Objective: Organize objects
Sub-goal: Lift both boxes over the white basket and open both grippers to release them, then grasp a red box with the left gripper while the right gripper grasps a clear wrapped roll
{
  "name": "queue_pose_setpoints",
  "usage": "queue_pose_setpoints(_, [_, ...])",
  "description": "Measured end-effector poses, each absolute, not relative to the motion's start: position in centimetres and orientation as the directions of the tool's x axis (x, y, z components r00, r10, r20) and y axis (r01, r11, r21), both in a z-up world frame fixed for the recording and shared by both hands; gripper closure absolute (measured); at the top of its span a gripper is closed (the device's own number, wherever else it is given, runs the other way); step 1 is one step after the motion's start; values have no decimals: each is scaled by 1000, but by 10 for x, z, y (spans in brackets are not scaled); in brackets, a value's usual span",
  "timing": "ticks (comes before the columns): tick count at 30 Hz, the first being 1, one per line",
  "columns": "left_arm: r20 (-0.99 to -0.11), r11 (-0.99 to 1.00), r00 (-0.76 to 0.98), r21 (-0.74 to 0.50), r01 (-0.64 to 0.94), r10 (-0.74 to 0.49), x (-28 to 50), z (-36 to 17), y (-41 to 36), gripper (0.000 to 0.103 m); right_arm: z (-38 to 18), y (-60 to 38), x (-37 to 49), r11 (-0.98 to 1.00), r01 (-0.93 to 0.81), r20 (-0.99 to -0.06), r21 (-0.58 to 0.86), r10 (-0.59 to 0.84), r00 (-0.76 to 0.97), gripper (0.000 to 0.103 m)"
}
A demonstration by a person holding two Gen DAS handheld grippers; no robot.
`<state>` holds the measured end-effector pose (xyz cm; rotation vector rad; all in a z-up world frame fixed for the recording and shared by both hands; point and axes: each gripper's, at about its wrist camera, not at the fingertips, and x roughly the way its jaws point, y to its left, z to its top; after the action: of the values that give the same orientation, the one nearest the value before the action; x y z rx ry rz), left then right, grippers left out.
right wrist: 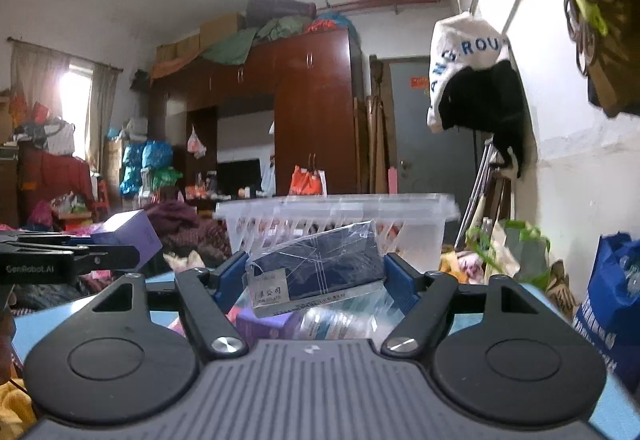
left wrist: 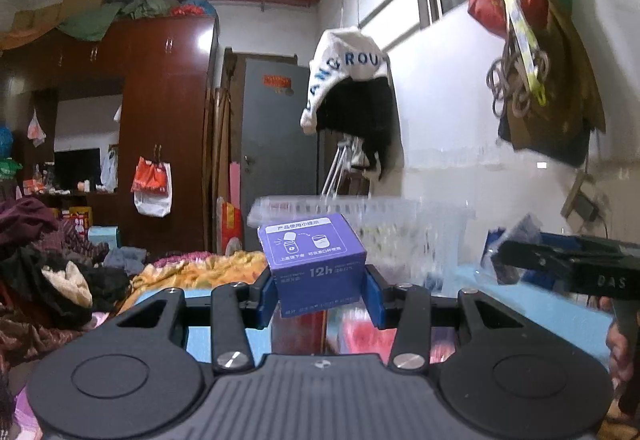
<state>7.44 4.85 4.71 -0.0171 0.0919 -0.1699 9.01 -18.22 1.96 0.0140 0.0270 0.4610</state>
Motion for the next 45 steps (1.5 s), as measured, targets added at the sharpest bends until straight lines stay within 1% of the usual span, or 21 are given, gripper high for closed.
queue_pose_setpoints(4, [-54,983,982,-42,181,-183,94,91,43,55,52,-183,98,892,-452,14,-26,452,892,28])
queue_pose_setpoints(6, [-70,977,975,-59,207,-210,123,117,37,55,70,-179,118,890,-453,1,-38,454,891,28])
queue_pose_setpoints(10, [-176,964,951,-118,237,-255,195,146,25,55,102,-163,181,912,-402,-83,-81,396,915,28])
queue_pose_setpoints(13, [-283,964,923,-122,235,-261,246,147,14,55,107,-157,223,923,-378,-163,-66,364,917,28])
queue_pose_setpoints(15, [-322,954,900,-156,255,-293,270,141,12,55,104,-157,242,925,-377,-209,-52,359,910,28])
queue_pose_setpoints(16, [-334,954,896,-155,255,-294,278,137,10,44,101,-157,249,928,-369,-215,-50,351,911,27])
queue_pose_setpoints(17, [-371,953,879,-149,263,-301,288,132,6,26,99,-156,254,933,-357,-221,-49,339,915,26])
queue_pose_setpoints(18, [-394,950,865,-141,277,-310,293,127,4,23,97,-156,258,938,-343,-225,-46,325,919,22])
queue_pose_setpoints(20, [-374,957,881,-126,261,-289,287,120,6,23,94,-161,258,943,-332,-231,-33,316,920,13])
queue_pose_setpoints(23, [-316,942,890,-169,289,-330,258,115,20,23,91,-176,232,934,-357,-167,2,353,921,0])
queue_pose_setpoints(24, [-301,938,891,-175,299,-340,246,113,25,23,90,-183,223,928,-372,-148,25,371,917,0])
queue_pose_setpoints(26, [-284,952,910,-138,273,-302,219,106,28,19,83,-193,204,912,-404,-163,72,411,897,0])
queue_pose_setpoints(28, [-258,970,936,-101,221,-241,188,94,35,16,67,-197,187,908,-413,-213,72,418,883,0])
queue_pose_setpoints(30, [-243,973,945,-125,193,-219,167,78,47,11,47,-194,173,925,-376,-266,48,375,888,0])
queue_pose_setpoints(32, [-274,961,928,-185,207,-253,159,63,59,11,28,-189,165,946,-320,-357,45,314,880,0])
queue_pose_setpoints(34, [-309,954,912,-217,207,-269,162,51,67,11,13,-188,161,934,-344,-396,97,353,847,0])
queue_pose_setpoints(36, [-337,966,912,-188,176,-232,170,47,68,11,8,-182,168,918,-381,-449,110,388,805,0])
queue_pose_setpoints(38, [-363,975,910,-171,144,-198,178,42,67,11,8,-175,175,925,-368,-480,99,368,796,1])
queue_pose_setpoints(39, [-371,975,908,-176,139,-196,182,40,67,11,8,-172,177,926,-365,-487,97,364,794,6])
queue_pose_setpoints(44, [-393,980,904,-165,109,-167,188,35,66,11,5,-167,182,930,-352,-495,107,357,792,11])
queue_pose_setpoints(45, [-391,982,906,-154,108,-161,187,35,64,11,3,-168,184,927,-353,-501,123,365,785,16])
